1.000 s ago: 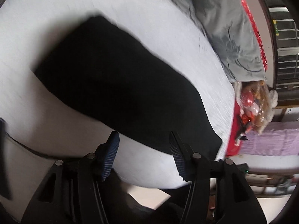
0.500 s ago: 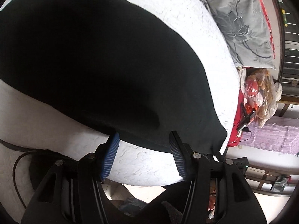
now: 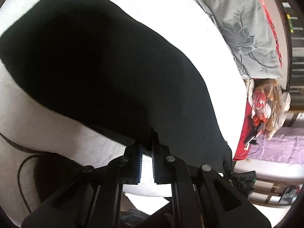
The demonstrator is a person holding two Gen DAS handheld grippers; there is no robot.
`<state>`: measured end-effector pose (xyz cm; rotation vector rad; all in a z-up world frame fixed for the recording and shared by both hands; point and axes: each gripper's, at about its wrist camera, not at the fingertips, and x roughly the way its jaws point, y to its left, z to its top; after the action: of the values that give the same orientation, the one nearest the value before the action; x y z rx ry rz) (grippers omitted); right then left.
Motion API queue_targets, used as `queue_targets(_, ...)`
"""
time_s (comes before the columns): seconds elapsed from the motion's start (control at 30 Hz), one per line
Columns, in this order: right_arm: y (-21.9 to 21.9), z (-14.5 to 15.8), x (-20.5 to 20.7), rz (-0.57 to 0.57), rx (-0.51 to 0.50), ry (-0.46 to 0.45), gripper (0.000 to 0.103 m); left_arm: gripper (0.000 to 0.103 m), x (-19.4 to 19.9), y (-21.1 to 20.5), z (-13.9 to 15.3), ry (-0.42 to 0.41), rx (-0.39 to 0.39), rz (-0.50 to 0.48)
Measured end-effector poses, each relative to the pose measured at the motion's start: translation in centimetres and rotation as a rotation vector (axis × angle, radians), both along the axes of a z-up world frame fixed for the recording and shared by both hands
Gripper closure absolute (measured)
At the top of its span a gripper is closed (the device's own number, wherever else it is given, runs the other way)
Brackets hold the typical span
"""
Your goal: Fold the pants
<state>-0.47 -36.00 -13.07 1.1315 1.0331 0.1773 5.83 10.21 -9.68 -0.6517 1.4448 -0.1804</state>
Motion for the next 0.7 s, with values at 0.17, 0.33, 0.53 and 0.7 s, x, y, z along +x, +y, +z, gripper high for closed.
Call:
queue_targets(0.17,0.3,-2.0,-1.3,0.039,-0.026,0.067,0.095,0.097,-0.3,0.4,-2.2,0.05,0.016,0.01)
queue_targets(0.33,-0.5,-1.9,-1.4,0.05,-0.042,0.07,0.087,0.09,-0.8,0.5,-1.3,0.009,-0.031,0.007)
queue_targets(0.53,-3.4,2.1,-2.2,0.002,-0.214,-0.022,0.056,0.072,-1.0,0.8,-2.2,0.034,-0.057,0.029)
queue_targets(0.7,-2.9,2.8,0.9,0.048,-0.303,-0.046,0.054,0.072,-0.6,0.5,0.3,-0.018,-0.114,0.03)
